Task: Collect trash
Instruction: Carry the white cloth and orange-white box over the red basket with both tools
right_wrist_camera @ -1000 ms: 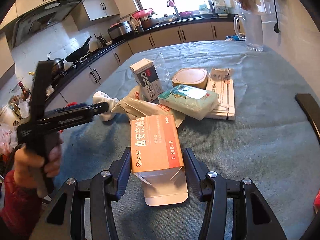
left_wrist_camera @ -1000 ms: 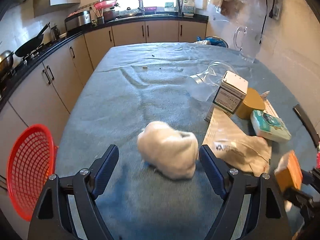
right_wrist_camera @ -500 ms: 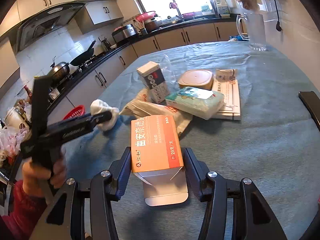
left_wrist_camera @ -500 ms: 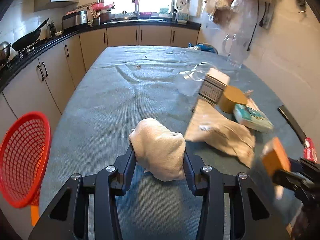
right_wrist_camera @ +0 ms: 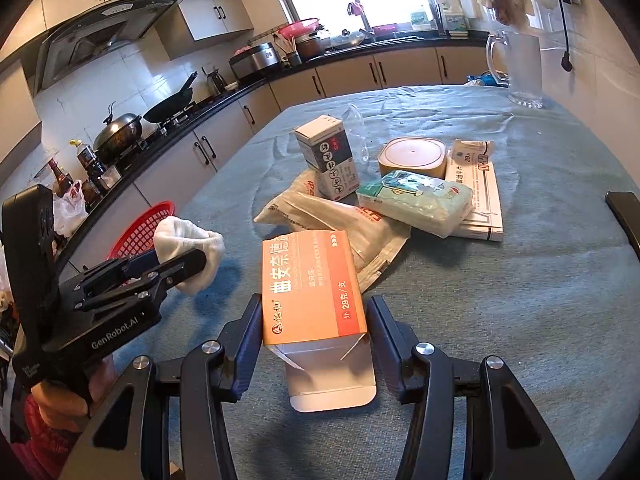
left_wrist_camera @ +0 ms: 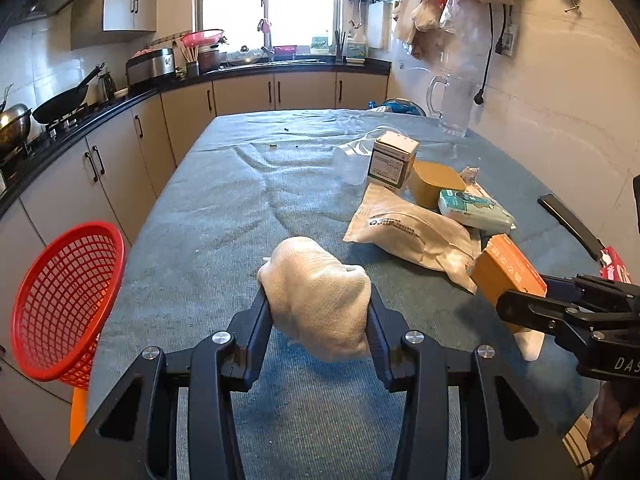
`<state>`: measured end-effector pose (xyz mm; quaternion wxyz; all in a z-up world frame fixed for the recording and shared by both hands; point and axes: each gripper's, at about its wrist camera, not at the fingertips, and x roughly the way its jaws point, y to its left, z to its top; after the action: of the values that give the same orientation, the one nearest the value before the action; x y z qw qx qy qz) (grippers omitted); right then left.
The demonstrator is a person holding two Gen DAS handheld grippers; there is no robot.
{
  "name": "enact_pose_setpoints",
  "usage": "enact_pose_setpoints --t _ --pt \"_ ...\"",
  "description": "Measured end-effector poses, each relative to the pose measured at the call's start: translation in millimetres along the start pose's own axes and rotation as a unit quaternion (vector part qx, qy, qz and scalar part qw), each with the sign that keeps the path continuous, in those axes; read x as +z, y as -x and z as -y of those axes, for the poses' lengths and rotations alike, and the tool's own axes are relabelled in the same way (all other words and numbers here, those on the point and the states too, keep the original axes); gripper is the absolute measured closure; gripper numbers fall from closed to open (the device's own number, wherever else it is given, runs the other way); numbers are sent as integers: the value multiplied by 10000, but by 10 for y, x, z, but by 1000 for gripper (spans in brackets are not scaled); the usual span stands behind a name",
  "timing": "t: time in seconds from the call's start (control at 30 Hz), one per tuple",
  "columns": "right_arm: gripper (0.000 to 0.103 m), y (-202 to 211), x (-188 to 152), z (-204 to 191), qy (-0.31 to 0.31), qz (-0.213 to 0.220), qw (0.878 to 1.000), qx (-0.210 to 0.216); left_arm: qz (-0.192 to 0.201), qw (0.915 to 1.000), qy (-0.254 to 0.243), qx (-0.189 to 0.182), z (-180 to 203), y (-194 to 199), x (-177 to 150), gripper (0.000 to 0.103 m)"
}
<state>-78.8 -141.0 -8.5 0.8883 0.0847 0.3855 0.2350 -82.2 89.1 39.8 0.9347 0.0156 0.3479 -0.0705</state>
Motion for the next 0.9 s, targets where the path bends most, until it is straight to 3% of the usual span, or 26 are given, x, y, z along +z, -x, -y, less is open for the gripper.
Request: enact_pose_setpoints --t 0.9 --pt "47 -6 -15 -127 67 -38 10000 19 91 9999 44 106 -53 133 -19 61"
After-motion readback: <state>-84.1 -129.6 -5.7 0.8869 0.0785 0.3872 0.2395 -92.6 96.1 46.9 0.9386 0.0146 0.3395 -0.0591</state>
